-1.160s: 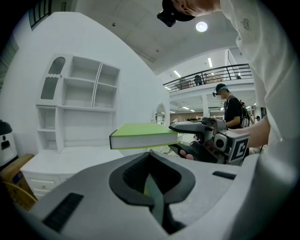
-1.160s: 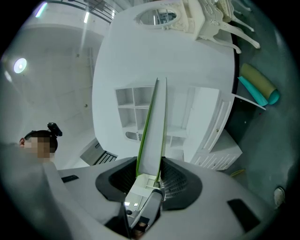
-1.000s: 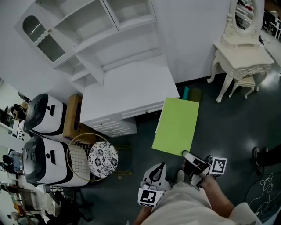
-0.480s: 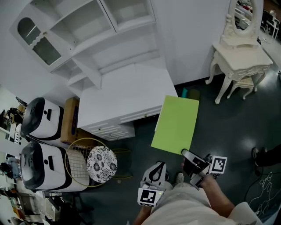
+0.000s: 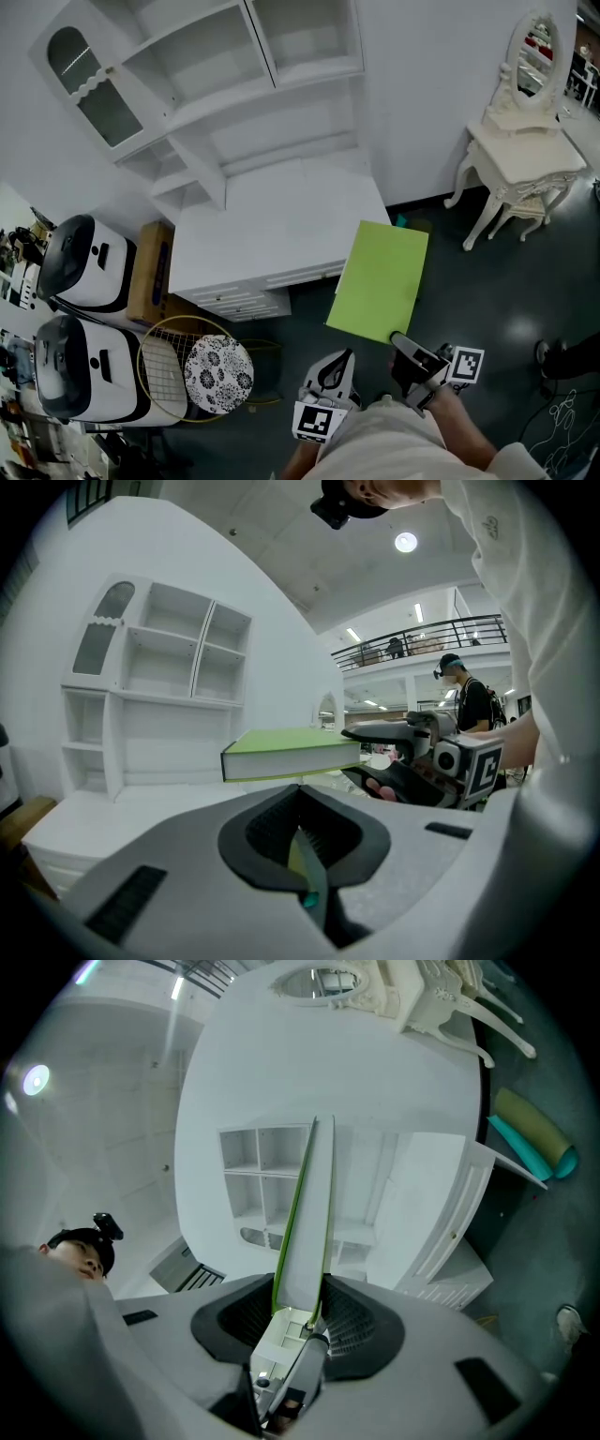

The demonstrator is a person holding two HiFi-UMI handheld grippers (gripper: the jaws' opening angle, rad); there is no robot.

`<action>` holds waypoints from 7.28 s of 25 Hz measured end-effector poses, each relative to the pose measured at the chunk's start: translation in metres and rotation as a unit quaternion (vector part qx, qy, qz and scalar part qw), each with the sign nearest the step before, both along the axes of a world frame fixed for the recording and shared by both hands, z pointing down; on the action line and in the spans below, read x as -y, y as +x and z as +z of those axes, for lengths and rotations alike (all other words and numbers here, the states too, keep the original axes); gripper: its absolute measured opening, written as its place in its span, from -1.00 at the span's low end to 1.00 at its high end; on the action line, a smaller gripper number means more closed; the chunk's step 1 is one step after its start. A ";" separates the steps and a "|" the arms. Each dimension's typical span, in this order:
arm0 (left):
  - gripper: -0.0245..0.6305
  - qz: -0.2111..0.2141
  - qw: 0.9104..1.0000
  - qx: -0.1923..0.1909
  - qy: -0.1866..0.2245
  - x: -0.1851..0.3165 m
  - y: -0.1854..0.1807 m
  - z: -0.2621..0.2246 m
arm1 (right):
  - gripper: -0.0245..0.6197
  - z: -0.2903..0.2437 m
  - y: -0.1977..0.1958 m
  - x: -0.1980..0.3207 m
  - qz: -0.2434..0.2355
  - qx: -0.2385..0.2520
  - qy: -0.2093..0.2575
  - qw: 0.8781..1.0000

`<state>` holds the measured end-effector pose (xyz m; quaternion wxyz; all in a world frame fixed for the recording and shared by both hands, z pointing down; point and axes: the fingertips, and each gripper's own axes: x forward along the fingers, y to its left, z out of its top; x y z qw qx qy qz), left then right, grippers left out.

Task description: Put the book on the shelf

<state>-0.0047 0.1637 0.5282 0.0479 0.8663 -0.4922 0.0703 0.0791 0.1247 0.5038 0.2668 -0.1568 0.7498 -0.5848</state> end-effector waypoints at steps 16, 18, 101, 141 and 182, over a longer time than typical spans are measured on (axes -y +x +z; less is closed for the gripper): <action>-0.92 0.026 1.000 -0.001 -0.001 0.061 -0.081 0.004 | -0.42 -0.015 -0.065 0.064 0.030 -0.001 0.013 0.999; -0.92 0.025 1.000 -0.004 -0.003 0.066 -0.087 0.006 | -0.42 -0.016 -0.069 0.070 0.031 0.002 0.011 0.999; -0.92 -0.015 1.000 -0.003 -0.003 0.289 -0.111 -0.009 | -0.42 -0.159 -0.100 0.378 -0.039 -0.014 0.059 0.997; -0.92 -0.084 0.996 0.008 -0.011 0.293 -0.155 -0.005 | -0.42 -0.190 -0.120 0.601 0.028 0.007 -0.007 1.000; -0.92 -0.099 0.995 0.010 -0.006 0.287 -0.160 -0.010 | -0.14 -0.173 -0.102 0.650 0.089 0.006 -0.020 0.996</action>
